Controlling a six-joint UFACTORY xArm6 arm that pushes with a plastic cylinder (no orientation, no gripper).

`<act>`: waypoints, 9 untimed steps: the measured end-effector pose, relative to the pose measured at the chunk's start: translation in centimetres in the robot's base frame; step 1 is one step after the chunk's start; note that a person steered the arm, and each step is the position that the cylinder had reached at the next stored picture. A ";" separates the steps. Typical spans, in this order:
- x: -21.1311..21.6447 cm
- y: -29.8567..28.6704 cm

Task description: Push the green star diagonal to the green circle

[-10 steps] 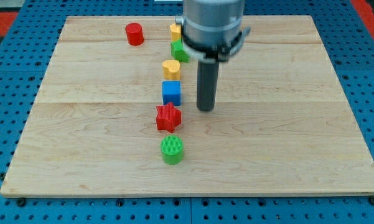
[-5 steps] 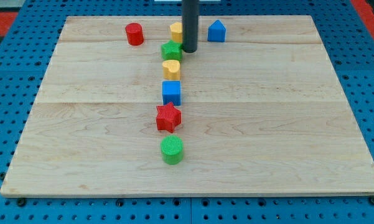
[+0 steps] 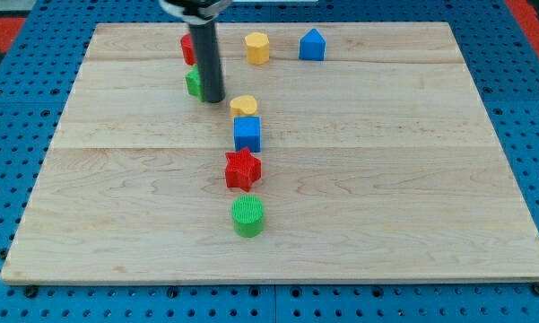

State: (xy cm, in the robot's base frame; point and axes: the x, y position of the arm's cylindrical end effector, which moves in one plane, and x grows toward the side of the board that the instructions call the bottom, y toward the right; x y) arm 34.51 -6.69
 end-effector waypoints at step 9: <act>11.1 -7.8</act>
